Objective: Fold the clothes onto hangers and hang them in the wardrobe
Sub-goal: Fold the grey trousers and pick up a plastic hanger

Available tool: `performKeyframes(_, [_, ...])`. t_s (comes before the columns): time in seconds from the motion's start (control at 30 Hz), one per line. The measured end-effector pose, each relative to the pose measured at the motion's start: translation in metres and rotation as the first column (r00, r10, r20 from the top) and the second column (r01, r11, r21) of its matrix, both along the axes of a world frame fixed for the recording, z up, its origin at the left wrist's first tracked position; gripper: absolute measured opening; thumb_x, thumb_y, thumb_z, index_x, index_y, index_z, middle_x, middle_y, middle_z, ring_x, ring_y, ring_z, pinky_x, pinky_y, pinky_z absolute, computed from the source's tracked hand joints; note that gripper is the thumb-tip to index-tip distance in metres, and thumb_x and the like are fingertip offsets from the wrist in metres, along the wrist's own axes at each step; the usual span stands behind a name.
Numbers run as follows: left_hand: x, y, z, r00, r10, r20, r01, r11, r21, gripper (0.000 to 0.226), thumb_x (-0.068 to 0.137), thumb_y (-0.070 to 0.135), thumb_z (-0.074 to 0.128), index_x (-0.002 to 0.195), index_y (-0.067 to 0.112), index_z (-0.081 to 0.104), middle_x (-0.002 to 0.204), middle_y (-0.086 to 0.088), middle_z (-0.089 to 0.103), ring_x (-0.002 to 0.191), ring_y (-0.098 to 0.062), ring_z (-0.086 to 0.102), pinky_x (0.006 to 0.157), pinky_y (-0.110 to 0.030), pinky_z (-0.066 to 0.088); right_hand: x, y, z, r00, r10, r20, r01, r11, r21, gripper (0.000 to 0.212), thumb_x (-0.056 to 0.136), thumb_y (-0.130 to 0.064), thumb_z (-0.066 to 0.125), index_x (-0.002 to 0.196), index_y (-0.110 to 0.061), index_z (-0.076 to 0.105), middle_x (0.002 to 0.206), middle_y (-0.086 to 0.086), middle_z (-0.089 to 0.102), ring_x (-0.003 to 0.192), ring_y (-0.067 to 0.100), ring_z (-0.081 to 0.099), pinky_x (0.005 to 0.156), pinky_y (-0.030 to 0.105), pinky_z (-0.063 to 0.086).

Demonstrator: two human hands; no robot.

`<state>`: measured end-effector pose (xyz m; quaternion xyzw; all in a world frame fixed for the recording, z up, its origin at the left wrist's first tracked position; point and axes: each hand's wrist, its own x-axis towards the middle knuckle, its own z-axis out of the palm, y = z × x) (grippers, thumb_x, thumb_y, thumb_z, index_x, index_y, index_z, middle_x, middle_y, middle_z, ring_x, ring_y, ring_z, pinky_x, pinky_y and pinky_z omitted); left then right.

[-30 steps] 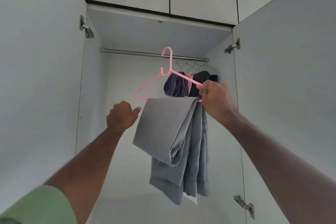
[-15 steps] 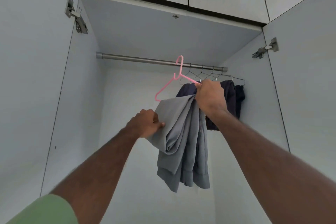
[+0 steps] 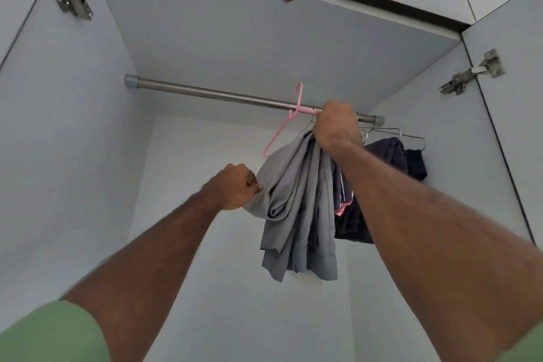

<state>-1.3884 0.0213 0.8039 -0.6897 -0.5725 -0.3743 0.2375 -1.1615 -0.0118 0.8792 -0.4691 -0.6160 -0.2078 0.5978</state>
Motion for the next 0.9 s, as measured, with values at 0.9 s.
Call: performKeyframes(0.9, [0.023,0.033,-0.025,0.999,-0.051,-0.013,0.052,0.996,0.079,0.02,0.094,0.027,0.057,0.097,0.021,0.076,0.094,-0.003,0.071,0.087,-0.028,0.066,0.075,-0.034,0.052,0.006,0.043,-0.029,0.997,0.083,0.007,-0.083,0.996,0.019,0.017,0.104,-0.019,0.054,0.091,-0.008,0.058,0.074,0.0,0.049,0.063,0.014,0.051,0.049,0.026,0.039])
